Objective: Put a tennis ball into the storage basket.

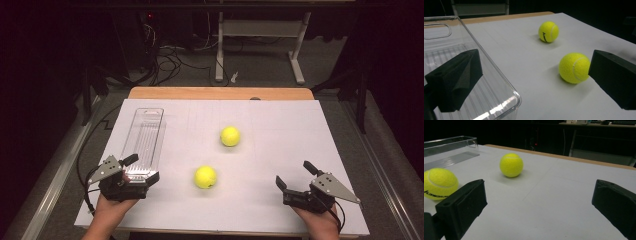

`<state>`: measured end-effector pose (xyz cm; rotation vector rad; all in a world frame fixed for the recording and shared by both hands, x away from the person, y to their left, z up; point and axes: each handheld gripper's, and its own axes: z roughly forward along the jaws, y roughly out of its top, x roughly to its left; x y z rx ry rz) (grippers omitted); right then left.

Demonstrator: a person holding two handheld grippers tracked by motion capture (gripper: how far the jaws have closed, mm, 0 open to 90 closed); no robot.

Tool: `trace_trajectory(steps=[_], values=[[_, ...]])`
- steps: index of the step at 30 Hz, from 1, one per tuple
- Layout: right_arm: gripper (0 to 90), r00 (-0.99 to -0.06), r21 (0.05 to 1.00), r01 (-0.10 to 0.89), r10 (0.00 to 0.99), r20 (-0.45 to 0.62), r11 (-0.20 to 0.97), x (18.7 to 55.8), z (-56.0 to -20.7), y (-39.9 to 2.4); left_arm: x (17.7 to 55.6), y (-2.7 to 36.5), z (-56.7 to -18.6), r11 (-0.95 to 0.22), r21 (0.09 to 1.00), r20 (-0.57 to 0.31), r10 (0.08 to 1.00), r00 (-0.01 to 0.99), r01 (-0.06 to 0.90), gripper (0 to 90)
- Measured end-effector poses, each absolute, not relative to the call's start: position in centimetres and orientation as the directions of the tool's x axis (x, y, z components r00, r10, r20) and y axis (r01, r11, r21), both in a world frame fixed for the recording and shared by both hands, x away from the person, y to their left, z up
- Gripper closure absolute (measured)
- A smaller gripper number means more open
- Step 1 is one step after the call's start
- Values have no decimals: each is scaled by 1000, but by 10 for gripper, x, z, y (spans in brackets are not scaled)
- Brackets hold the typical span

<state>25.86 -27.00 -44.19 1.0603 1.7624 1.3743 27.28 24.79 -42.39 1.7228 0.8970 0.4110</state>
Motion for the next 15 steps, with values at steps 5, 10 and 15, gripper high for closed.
trace_trajectory(steps=[5,10,15], values=[[2,-453,972,203,892,-12,116,259,-442,-271,274,247,-424,-119,925,-159,741,652,361,4],[2,-455,973,203,891,-7,111,259,-442,-271,273,247,-424,-121,925,-158,740,654,360,4],[2,-452,972,204,892,-9,114,259,-443,-270,273,247,-424,-122,924,-159,737,657,361,4]])
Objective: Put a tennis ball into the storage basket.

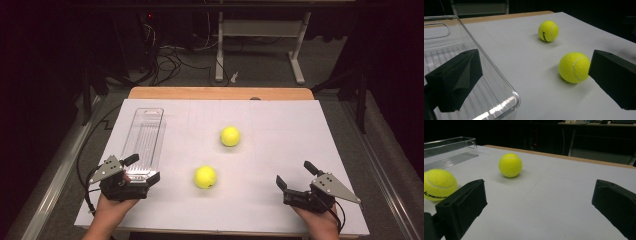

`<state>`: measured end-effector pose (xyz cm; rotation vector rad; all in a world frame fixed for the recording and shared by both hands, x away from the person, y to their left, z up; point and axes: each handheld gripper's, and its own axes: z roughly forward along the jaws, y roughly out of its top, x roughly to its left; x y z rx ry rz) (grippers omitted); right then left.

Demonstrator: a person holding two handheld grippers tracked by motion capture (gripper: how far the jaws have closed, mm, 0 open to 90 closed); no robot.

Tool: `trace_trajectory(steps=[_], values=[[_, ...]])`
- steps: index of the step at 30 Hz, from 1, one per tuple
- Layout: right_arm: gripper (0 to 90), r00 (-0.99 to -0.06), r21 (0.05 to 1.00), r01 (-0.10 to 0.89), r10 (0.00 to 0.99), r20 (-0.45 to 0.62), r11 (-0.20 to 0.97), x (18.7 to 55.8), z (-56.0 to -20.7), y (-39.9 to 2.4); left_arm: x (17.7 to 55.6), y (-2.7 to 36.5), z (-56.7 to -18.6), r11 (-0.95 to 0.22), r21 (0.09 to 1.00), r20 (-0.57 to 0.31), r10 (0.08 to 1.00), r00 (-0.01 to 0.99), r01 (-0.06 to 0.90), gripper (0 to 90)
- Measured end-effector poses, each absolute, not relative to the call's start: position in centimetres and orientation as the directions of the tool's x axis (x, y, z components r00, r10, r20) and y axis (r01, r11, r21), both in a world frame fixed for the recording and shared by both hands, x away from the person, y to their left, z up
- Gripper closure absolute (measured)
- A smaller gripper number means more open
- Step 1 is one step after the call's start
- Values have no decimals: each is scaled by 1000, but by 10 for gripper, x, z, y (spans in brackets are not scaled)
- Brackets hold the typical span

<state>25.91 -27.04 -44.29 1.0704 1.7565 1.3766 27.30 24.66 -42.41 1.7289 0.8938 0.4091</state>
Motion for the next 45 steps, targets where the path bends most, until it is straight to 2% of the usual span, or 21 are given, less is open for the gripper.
trace_trajectory(steps=[28,45], values=[[2,-449,973,204,893,-7,111,259,-443,-272,270,256,-416,-111,923,-171,741,650,369,3],[2,-450,973,202,893,-10,112,259,-444,-272,269,279,-414,-60,928,-202,749,631,369,5]])
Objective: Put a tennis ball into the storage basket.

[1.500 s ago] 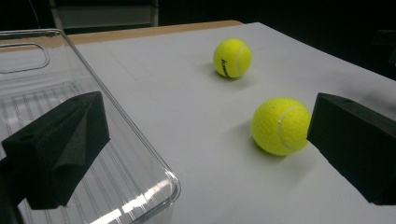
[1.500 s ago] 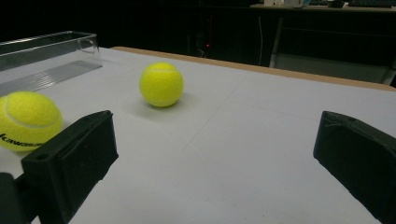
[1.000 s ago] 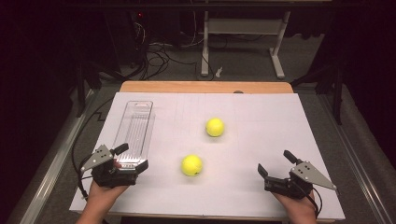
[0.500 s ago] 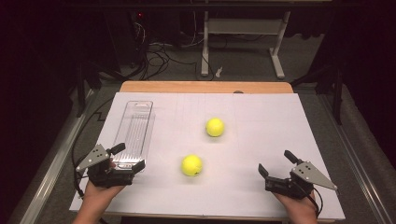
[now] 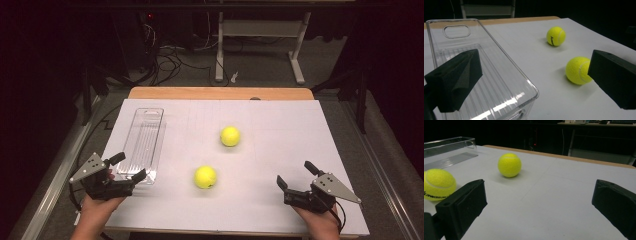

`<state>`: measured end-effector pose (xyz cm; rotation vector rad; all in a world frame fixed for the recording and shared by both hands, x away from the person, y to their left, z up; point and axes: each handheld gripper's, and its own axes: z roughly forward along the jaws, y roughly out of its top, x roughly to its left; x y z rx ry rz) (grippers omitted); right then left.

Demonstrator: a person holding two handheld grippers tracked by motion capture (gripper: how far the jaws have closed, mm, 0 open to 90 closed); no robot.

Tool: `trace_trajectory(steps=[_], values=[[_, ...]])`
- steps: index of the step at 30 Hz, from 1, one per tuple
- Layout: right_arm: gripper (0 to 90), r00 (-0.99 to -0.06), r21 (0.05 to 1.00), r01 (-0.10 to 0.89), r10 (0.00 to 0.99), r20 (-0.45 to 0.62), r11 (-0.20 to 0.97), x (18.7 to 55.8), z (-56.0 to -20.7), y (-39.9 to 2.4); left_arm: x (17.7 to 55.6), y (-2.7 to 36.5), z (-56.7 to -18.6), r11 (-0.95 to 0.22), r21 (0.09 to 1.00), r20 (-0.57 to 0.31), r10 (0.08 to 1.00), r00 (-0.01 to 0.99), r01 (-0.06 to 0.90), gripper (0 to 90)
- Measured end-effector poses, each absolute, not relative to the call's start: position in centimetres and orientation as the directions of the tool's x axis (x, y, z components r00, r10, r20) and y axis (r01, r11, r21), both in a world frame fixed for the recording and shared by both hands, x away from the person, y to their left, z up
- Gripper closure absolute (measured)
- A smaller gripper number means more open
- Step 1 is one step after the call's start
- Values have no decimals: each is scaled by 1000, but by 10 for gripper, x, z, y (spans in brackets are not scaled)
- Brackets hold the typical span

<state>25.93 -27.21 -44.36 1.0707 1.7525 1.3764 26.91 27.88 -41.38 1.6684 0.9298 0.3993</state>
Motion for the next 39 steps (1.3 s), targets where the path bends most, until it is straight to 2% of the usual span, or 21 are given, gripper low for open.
trace_trajectory(steps=[9,12,22,32,39], values=[[2,-447,973,204,895,-5,108,259,-444,-273,268,290,-412,-35,931,-215,753,622,364,6],[2,-446,973,205,895,-4,107,259,-444,-273,267,300,-413,-40,928,-197,792,578,371,4],[2,-446,971,214,895,2,104,261,-446,-272,269,329,-420,27,912,-260,811,524,410,3],[2,-447,973,207,894,-1,105,260,-445,-272,267,329,-422,2,919,-227,820,526,394,3],[2,-446,973,208,895,-1,104,260,-445,-273,266,326,-423,-5,909,-232,824,517,417,2]])
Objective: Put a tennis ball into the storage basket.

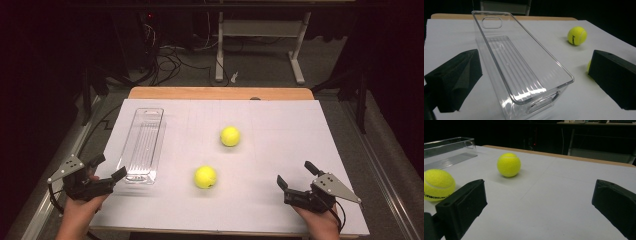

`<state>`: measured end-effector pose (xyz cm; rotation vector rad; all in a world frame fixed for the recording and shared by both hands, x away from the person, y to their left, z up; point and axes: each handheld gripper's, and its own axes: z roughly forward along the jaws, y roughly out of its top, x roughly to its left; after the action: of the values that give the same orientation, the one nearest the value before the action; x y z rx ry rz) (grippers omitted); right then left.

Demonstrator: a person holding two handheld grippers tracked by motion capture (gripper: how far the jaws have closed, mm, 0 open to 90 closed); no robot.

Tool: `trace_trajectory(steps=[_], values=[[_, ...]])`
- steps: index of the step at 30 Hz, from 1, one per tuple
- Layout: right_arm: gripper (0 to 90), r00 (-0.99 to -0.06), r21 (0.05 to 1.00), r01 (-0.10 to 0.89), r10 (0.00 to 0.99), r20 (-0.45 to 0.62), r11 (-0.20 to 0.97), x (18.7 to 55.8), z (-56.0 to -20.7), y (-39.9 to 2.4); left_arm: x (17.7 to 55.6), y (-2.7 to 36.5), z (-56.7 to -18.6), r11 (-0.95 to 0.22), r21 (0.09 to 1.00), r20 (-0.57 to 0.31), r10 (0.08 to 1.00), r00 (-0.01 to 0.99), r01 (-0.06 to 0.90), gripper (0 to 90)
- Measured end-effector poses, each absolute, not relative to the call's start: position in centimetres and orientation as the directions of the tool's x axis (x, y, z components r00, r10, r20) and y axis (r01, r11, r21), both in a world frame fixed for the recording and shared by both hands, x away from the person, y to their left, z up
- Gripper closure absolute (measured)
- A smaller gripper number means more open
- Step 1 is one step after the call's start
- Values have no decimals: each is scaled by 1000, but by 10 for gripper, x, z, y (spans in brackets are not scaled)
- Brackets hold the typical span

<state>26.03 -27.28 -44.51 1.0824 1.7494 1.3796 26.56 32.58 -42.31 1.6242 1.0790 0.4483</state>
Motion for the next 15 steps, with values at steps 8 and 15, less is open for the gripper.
trace_trajectory(steps=[8,15], values=[[2,-456,972,210,890,3,104,261,-445,-271,260,325,-424,-46,889,-212,840,500,455,2],[2,-457,972,211,889,8,100,261,-446,-271,256,324,-428,-71,856,-202,866,457,512,3]])
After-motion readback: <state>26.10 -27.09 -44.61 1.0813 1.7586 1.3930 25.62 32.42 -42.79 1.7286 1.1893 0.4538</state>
